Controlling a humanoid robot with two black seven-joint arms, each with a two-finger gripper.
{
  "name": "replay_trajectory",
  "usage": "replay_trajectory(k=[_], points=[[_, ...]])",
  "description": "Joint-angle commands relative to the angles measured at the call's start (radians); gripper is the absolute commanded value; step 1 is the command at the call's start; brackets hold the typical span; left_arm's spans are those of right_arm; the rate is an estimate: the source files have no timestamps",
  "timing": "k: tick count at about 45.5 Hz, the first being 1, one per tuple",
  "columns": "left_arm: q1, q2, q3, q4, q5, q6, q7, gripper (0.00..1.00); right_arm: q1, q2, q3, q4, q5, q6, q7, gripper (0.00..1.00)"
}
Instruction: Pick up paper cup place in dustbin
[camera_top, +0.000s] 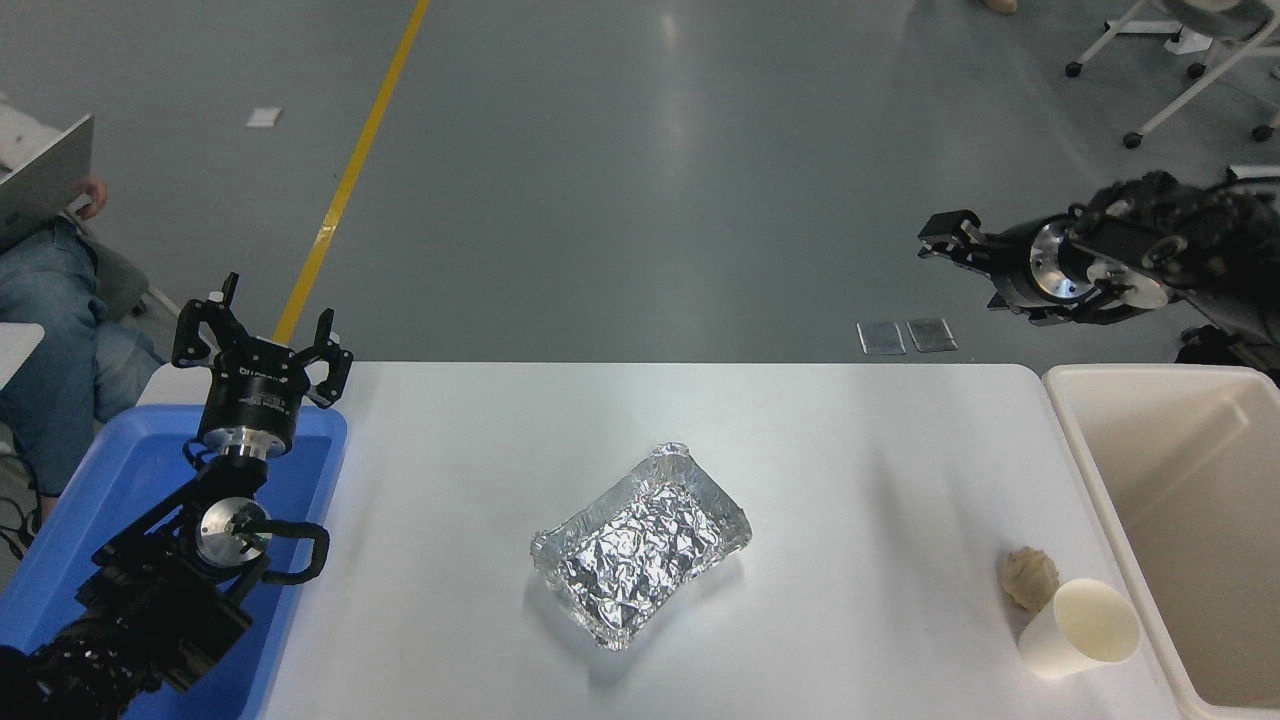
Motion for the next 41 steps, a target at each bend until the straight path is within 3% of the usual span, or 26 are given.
replay_trajectory(k=[1, 18, 41], points=[[0.000, -0.001, 0.000, 0.001, 0.000, 0.000, 0.000, 0.99, 0.111, -0.064, -0.075, 0.242, -0.239, 0.050, -0.013, 1.00], [0.000, -0.001, 0.000, 0.000, 0.000, 0.000, 0.000, 0.99, 0.261, -0.298, -0.116, 0.638, -0.513, 0.086, -0.009, 1.00], [0.000, -0.001, 0.000, 0.000, 0.000, 0.001, 0.000, 0.99, 0.200, -0.469, -0.141, 0.717, -0.595, 0.075, -0.006, 1.00]])
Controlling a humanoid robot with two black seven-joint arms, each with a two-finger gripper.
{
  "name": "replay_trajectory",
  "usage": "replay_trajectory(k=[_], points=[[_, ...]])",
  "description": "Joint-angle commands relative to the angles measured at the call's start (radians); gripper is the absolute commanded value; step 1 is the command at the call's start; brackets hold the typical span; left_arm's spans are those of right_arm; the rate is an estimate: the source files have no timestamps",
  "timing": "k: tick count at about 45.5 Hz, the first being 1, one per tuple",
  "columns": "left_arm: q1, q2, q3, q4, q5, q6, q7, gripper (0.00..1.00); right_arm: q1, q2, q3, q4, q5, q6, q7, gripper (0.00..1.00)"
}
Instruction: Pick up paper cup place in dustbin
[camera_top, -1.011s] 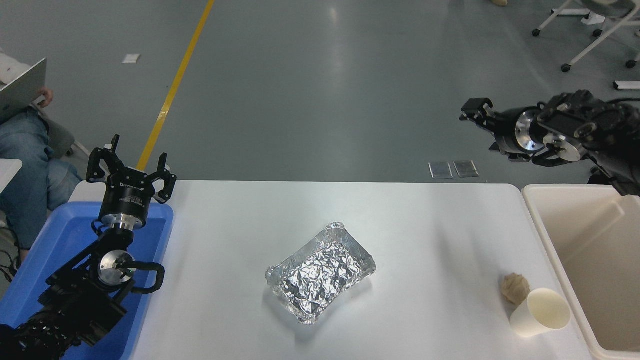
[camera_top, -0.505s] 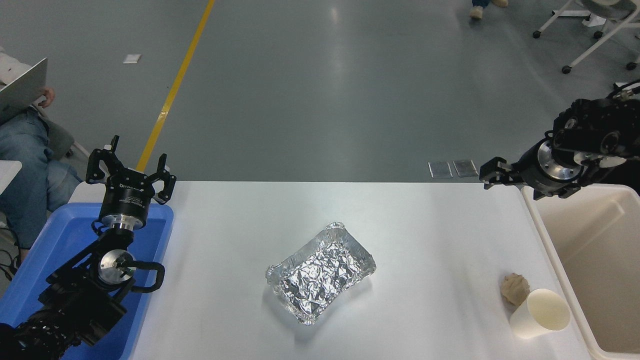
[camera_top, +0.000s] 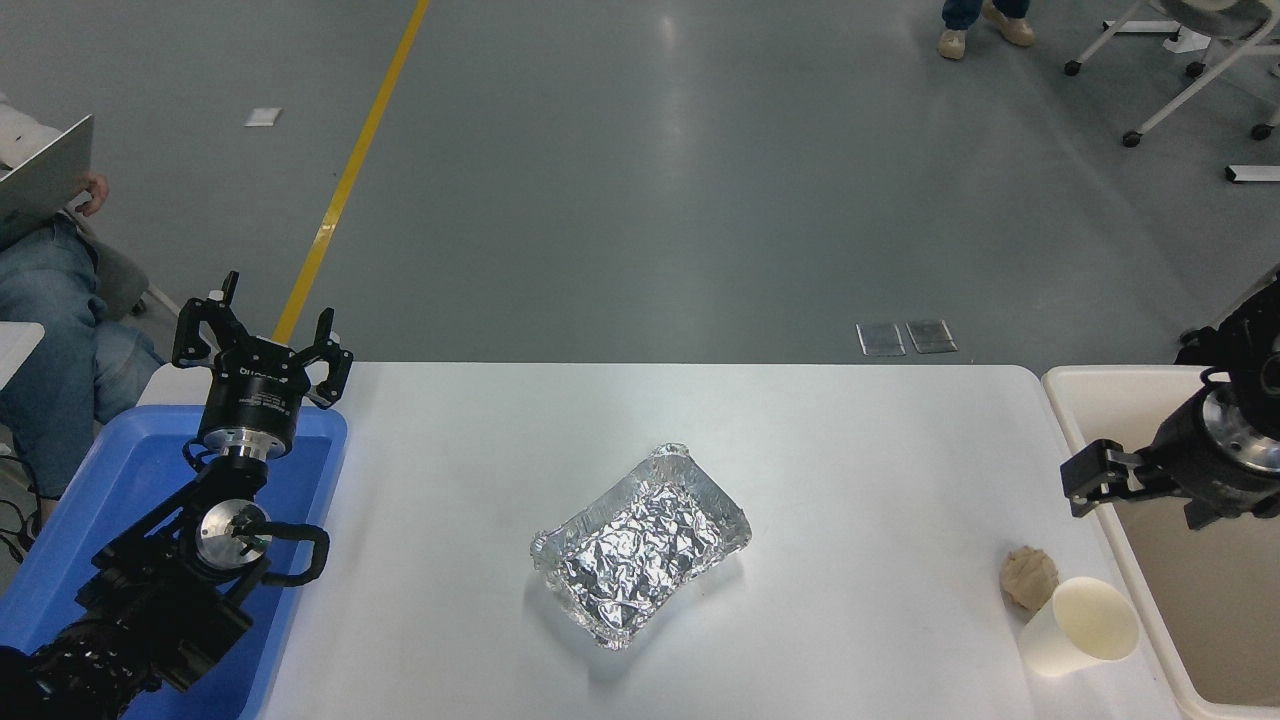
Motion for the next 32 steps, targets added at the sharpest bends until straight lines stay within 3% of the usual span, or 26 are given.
replay_trajectory(k=[1, 32], points=[[0.000, 0.000, -0.001, 0.001, 0.000, 0.001, 0.000, 0.99, -0.065, -0.079, 0.007, 0.028, -0.065, -0.009, 0.000, 1.00], [0.000, 0.000, 0.001, 0.001, 0.000, 0.001, 0.000, 0.99, -0.404, -0.094, 0.263, -0.149, -0.081, -0.061, 0.000, 0.97]])
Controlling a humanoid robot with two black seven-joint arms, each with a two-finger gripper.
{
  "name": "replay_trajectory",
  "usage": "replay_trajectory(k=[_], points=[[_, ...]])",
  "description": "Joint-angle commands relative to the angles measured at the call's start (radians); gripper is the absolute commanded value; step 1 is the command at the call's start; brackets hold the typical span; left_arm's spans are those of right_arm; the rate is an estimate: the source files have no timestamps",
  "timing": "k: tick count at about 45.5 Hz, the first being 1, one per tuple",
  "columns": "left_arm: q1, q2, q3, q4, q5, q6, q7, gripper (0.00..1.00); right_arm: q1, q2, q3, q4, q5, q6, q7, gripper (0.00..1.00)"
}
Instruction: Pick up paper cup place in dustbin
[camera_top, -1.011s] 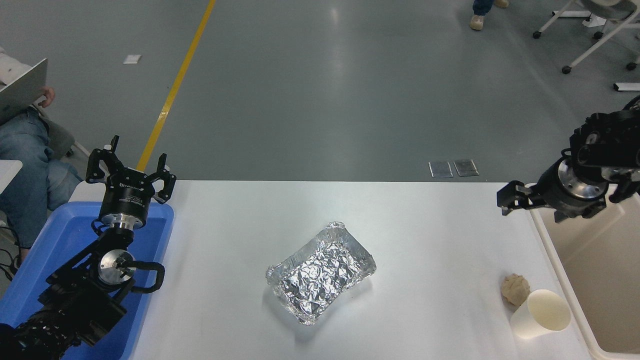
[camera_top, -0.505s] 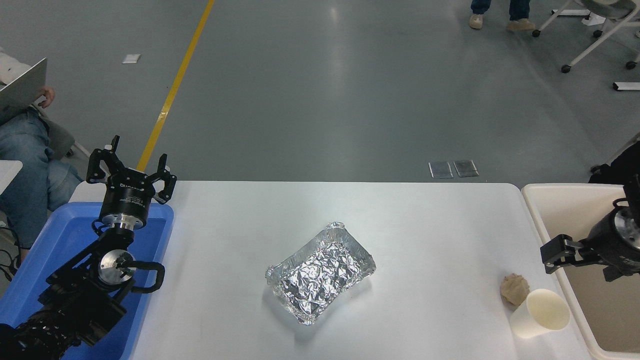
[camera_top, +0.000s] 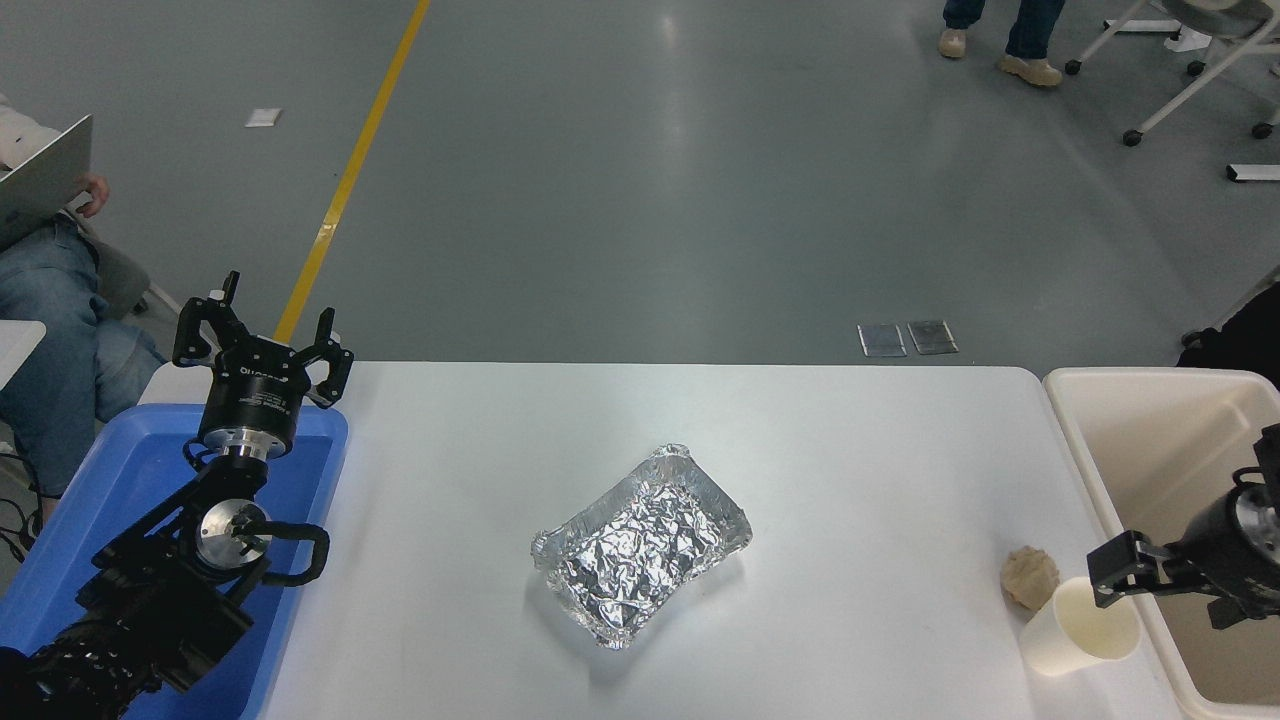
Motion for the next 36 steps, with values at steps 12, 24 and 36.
replay_trajectory(k=[12, 24, 36], points=[[0.000, 0.000, 0.000, -0.001, 0.000, 0.000, 0.000, 0.99, -0.236, 0.007, 0.110, -0.165, -0.005, -0.072, 0.000, 0.90], [0.000, 0.000, -0.001, 0.001, 0.000, 0.000, 0.000, 0.99, -0.291, 0.028, 0.148, -0.178, -0.005, -0.097, 0.000, 0.66], [0.000, 0.000, -0.001, -0.001, 0.000, 0.000, 0.000, 0.99, -0.368, 0.056, 0.234, -0.223, -0.005, -0.097, 0.000, 0.00]])
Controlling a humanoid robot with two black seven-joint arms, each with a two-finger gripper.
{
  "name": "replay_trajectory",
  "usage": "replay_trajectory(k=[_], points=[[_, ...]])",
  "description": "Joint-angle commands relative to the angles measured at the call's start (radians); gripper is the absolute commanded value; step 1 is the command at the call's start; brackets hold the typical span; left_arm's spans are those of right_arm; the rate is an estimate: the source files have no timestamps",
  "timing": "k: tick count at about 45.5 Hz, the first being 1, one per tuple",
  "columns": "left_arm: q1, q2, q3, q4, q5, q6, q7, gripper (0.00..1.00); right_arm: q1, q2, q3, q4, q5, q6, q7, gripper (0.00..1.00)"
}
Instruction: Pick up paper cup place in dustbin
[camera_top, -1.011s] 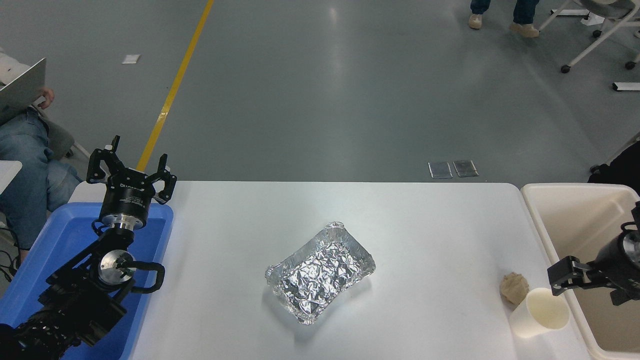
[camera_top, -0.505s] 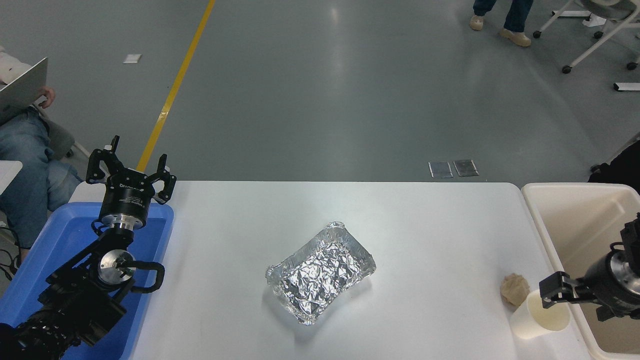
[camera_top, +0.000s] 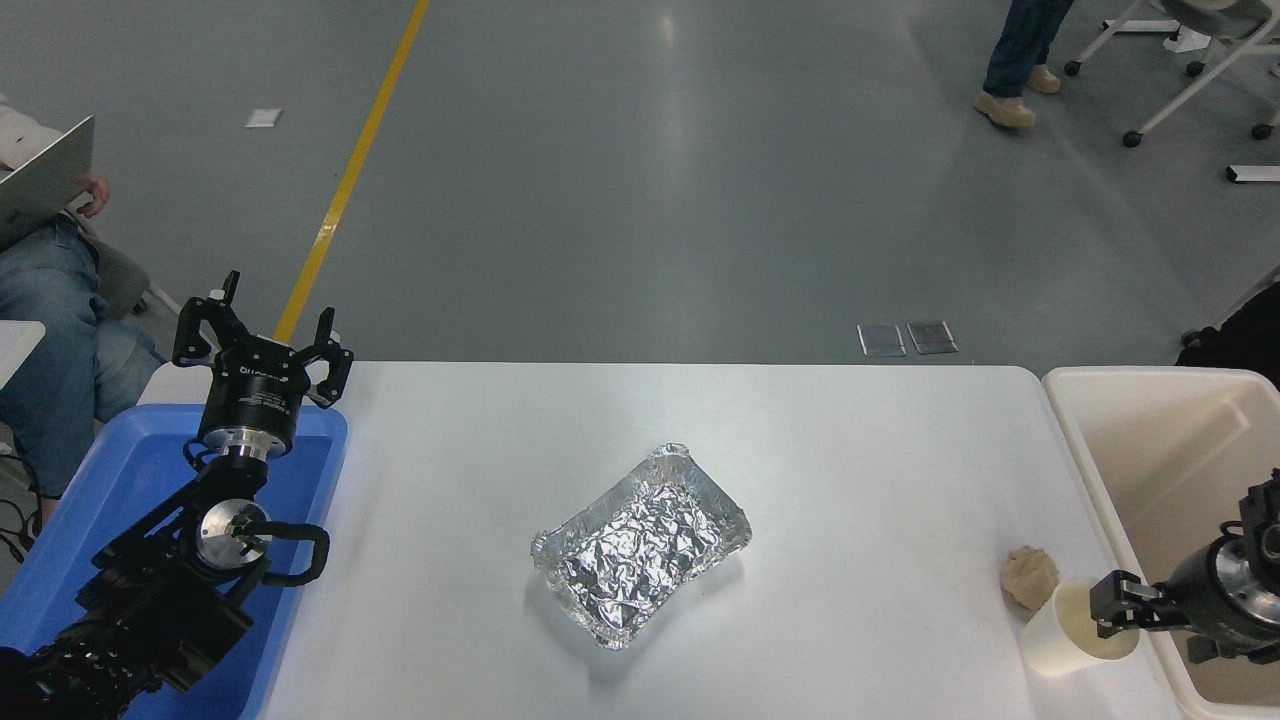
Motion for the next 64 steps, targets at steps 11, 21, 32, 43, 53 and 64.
replay_trajectory(k=[11, 21, 32, 43, 53, 64], points=[[0.000, 0.000, -0.001, -0.001, 0.000, 0.000, 0.000, 0.99, -0.023, -0.005, 0.058, -0.016, 0.005, -0.006, 0.005, 0.00], [0.000, 0.000, 0.001, 0.001, 0.000, -0.002, 0.000, 0.99, 0.065, -0.056, 0.030, 0.018, -0.020, 0.007, 0.003, 0.00], [0.000, 0.000, 0.001, -0.001, 0.000, -0.002, 0.000, 0.99, 0.228, -0.140, -0.017, 0.114, -0.045, 0.096, 0.005, 0.00], [0.000, 0.000, 0.001, -0.001, 0.000, -0.002, 0.000, 0.99, 0.403, -0.218, -0.016, 0.228, -0.049, 0.181, 0.005, 0.00], [0.000, 0.002, -0.001, 0.001, 0.000, -0.002, 0.000, 0.99, 0.564, -0.226, -0.005, 0.263, -0.032, 0.234, 0.005, 0.00], [0.000, 0.000, -0.001, -0.001, 0.000, -0.002, 0.000, 0.99, 0.739, -0.197, 0.038, 0.257, 0.055, 0.273, 0.003, 0.00]])
